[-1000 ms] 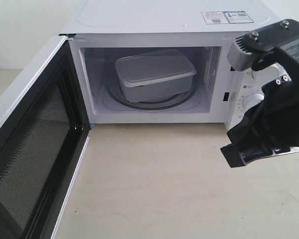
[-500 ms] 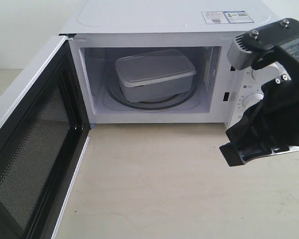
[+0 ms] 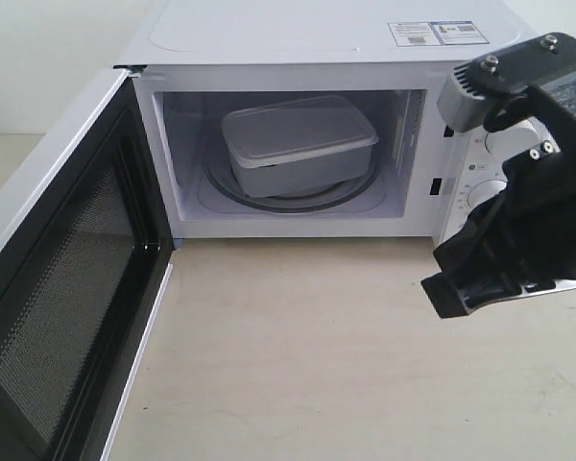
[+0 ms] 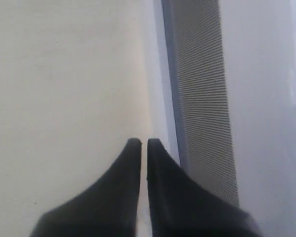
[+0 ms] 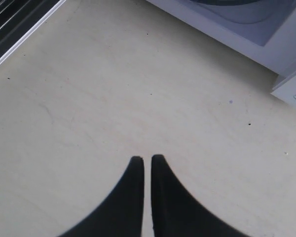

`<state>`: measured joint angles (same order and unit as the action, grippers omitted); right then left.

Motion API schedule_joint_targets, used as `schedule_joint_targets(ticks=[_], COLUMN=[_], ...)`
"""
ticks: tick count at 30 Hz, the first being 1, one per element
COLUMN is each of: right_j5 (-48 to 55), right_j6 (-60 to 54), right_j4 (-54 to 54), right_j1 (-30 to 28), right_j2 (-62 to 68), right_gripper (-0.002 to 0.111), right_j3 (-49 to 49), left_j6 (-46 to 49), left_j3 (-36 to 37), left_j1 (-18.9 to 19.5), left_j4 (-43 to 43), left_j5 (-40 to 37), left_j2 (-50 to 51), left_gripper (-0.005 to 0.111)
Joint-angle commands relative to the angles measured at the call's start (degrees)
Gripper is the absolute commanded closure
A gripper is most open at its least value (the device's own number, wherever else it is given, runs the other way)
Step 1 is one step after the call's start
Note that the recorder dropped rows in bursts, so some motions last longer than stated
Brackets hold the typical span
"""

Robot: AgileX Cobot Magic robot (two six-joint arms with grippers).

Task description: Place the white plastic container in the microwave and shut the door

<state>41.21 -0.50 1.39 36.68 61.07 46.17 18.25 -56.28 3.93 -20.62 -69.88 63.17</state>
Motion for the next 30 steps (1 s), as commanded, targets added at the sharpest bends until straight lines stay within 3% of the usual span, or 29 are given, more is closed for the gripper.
schedule_joint_targets(ticks=[1,7,20,30], right_j5=[-0.57,-0.69,-0.80,-5.55], right_j6=[-0.05,-0.05,-0.05,2.55], right_j4=[0.02,0.26,0.25,-2.57], right_j1=[-0.20,-0.20,-0.20,-0.20], right_j2=[-0.58,-0.58,-0.58,-8.00], right_gripper=[0.108,0.108,0.108,0.108], right_j3=[0.49,0.49,0.49,0.49], left_j6=[4.10,5.57,8.71,11.10], left_j3=[1.63,5.03,6.32,6.32], left_j1=[-0.01,-0.69,-9.25,-9.96], left_j4=[-4.88,-8.98,-18.93,-23.26], left_j5=[-0.08,-0.08,-0.08,-0.08], left_j2=[0.14,0.14,0.14,1.19], left_gripper=[0.102,0.102,0.102,0.102])
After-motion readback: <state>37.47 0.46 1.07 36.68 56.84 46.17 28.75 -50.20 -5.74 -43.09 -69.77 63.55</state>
